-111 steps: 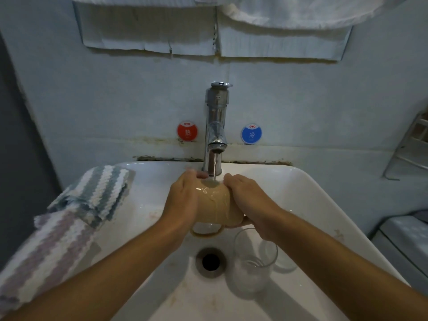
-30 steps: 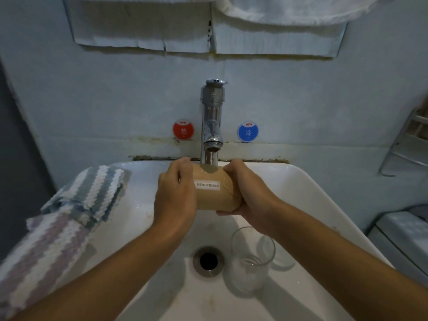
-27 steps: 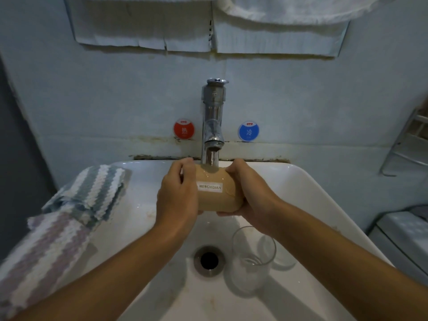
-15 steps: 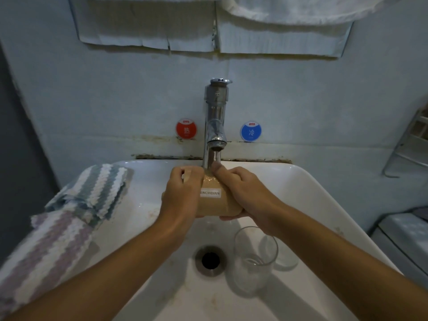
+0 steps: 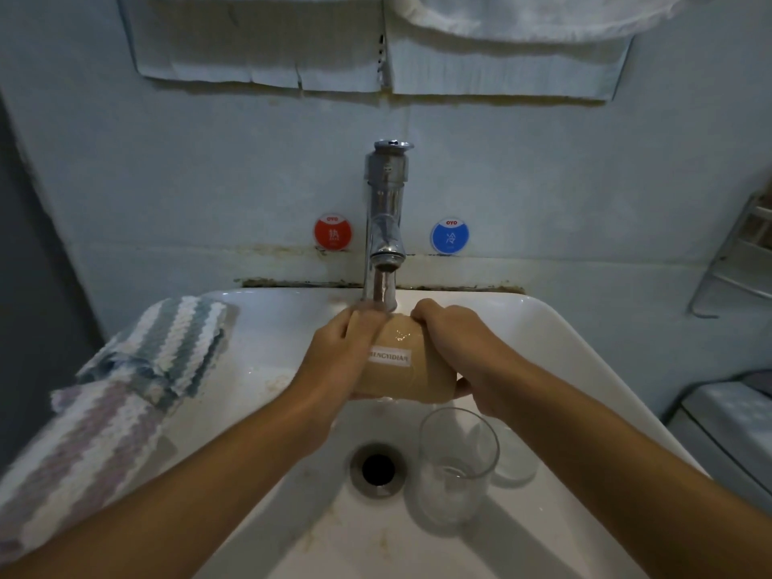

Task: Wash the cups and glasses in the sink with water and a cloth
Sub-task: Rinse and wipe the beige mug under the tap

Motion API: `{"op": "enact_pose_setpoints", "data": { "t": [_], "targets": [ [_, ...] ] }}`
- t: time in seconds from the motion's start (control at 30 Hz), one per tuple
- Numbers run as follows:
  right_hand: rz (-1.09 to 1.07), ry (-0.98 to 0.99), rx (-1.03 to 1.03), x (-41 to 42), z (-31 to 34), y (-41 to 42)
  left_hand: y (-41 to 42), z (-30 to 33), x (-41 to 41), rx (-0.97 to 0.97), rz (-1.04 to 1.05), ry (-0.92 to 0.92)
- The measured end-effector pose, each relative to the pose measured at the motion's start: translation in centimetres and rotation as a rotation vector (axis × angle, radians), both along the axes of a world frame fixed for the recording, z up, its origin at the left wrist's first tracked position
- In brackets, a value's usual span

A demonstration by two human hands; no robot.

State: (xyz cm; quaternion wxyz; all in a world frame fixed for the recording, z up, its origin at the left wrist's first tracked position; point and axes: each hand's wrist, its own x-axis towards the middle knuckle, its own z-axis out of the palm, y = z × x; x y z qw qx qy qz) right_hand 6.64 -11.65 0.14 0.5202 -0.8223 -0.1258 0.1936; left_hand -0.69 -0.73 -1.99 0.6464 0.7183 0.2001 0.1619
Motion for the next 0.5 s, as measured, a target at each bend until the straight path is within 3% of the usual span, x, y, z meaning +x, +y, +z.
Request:
{"op": "enact_pose_setpoints", "data": {
  "t": [0.1, 0.3, 0.5],
  "targets": [
    [0.005, -0.011, -0.041, 0.01, 0.15, -0.11, 0.07, -0.3, -0.07, 0.011, -0.038, -0.004],
    [0.018, -0.016, -0.048, -0.32, 0.58, -0.39, 0.29, -0.26, 0.26, -0.149, 0.072, 0.017],
    [0.013, -0.113, -0.032, -0.07, -0.09, -0.02, -0.02, -0.45, 0.23, 0.015, -0.002, -0.032]
  ]
}}
